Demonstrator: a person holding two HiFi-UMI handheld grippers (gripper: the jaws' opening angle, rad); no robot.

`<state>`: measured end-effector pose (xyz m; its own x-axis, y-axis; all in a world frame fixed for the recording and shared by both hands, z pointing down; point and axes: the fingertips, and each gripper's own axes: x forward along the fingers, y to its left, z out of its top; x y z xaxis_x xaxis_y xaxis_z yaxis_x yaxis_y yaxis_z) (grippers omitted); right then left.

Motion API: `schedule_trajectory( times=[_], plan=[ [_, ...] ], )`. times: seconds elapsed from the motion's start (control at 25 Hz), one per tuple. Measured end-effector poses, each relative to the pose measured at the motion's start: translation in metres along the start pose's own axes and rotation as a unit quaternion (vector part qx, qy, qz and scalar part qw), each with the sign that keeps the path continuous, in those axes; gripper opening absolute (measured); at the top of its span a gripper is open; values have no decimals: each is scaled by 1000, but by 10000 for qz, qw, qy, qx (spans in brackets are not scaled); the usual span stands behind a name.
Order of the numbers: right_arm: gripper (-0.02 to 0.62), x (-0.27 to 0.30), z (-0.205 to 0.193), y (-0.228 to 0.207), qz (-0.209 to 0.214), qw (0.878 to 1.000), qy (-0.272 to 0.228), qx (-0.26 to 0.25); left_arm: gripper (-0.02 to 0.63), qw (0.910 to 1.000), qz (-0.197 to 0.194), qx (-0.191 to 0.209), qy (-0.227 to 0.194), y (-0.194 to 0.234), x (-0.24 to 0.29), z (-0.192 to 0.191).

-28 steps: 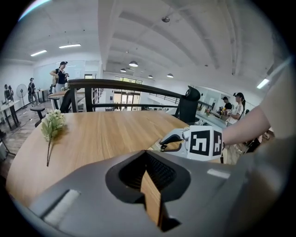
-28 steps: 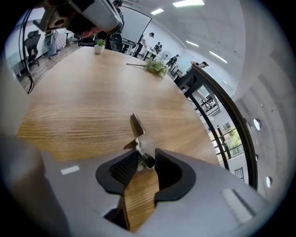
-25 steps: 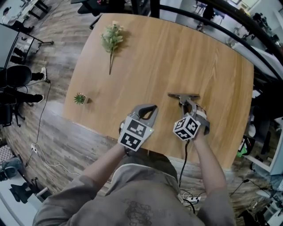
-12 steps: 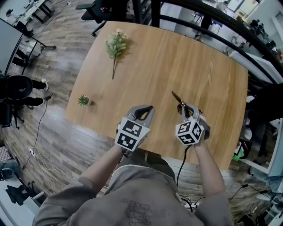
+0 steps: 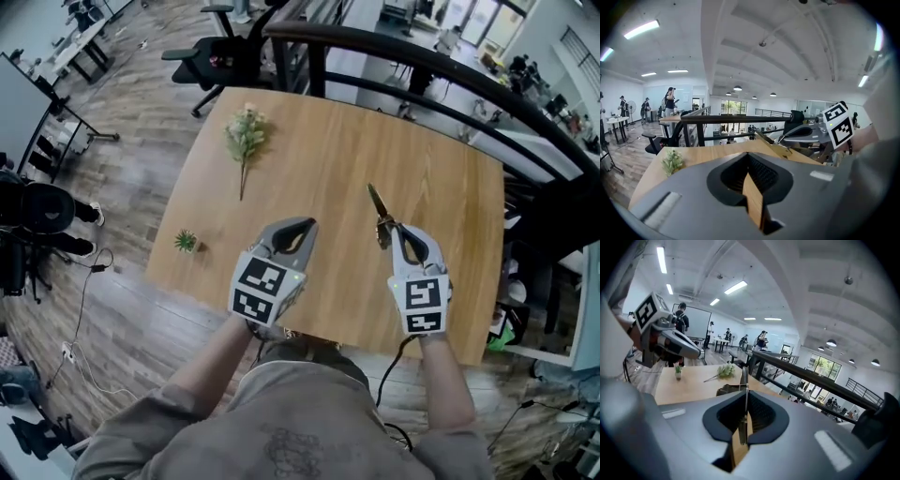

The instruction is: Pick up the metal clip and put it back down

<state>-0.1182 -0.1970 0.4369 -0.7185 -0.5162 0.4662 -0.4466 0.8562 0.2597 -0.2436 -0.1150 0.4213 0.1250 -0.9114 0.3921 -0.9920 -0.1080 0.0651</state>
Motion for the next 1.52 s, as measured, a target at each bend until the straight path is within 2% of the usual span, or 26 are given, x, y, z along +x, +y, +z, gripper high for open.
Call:
schedule_trajectory(
  times=[0.2,0.4,0.68,0.92,1.32,1.52],
  plan=[
    [14,-38,58,-17,-263,9966,-719,312,2,9981,44,305,-525,2,-20,52],
    [14,-85,111,-26,-473,9863,-1489,534,2,9924,82,628,-1052,-3,-50,99],
    [14,-141,142,-27,-641,9724,-2062,888,1,9860,41,873,-1422,-16,-84,126],
    [14,-167,140,-17,-413,9644,-2170,1453,2,9871,0,769,-1401,-21,-100,122],
    [14,-170,118,-6,-410,9684,-1914,1545,2,9862,-144,880,-1396,-30,-96,117],
    [14,-172,106,-13,-563,9710,-1775,1497,2,9853,-266,971,-1380,-38,-84,119]
  ],
)
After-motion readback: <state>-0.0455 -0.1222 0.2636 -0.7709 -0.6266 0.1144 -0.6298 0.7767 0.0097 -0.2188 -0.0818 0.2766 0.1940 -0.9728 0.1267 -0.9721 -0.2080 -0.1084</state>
